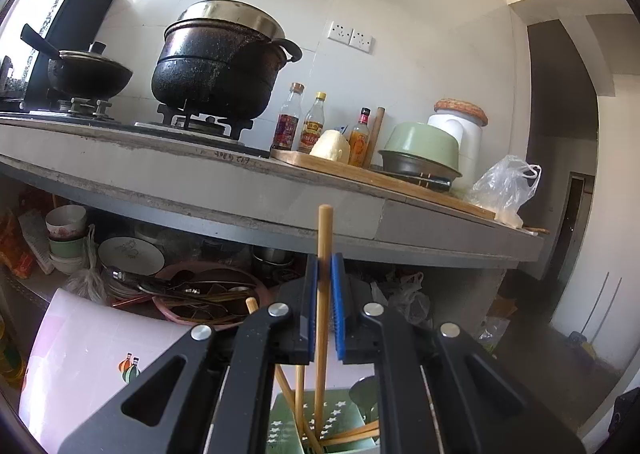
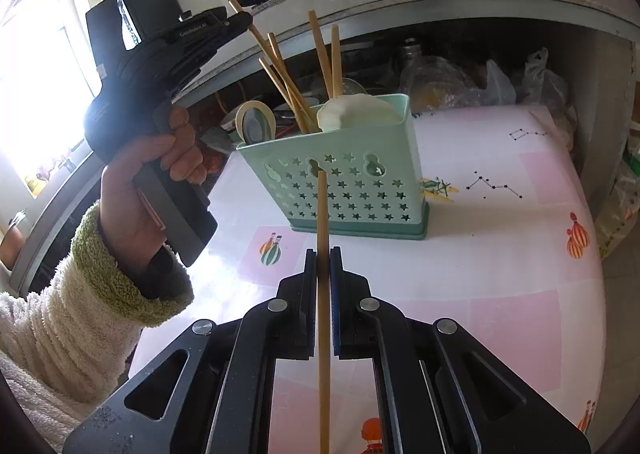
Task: Organize utensils
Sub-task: 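Lift and drop the chopstick into the holder with the left tool while the right tool holds its chopstick, then lower the chopstick into the holder and open the right tool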
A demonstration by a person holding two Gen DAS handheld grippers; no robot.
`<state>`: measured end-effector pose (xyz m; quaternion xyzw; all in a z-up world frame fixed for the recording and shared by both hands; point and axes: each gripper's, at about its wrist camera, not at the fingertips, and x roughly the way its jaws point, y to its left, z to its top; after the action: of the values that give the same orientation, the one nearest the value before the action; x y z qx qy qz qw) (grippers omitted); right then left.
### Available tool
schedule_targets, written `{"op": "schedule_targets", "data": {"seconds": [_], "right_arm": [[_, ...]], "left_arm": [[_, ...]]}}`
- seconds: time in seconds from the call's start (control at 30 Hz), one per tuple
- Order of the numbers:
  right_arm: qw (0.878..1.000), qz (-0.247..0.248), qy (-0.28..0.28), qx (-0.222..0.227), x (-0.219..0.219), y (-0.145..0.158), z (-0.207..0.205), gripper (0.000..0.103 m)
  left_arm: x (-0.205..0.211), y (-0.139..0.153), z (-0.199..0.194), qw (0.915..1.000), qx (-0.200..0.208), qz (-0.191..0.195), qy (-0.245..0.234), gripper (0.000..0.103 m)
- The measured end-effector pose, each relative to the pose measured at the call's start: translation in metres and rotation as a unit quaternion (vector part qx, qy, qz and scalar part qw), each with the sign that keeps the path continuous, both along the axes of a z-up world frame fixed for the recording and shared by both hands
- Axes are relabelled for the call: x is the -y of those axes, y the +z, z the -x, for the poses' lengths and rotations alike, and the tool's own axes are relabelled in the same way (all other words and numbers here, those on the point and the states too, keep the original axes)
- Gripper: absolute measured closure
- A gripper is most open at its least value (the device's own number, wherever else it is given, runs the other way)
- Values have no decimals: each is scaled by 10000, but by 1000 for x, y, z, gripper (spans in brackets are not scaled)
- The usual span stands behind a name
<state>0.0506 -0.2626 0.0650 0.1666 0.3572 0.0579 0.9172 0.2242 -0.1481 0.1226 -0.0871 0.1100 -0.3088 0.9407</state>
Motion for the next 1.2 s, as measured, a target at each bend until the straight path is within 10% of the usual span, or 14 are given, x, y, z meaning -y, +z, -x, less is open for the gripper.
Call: {"op": "schedule_targets", "data": {"seconds": [0.3, 0.5, 1.2], "right_arm": [[10000, 23, 49, 57, -2, 7, 1, 99], [9995, 135, 135, 247, -5, 25, -2, 99], [9691, 1113, 396, 2167, -14, 186, -81, 99]], "left_arm": [[-10, -14, 16, 9995, -208, -185, -167, 94], [-25, -14, 29, 9995, -213, -169, -189, 73], [-133, -49, 97, 9813, -1273, -1052, 989, 21]]}}
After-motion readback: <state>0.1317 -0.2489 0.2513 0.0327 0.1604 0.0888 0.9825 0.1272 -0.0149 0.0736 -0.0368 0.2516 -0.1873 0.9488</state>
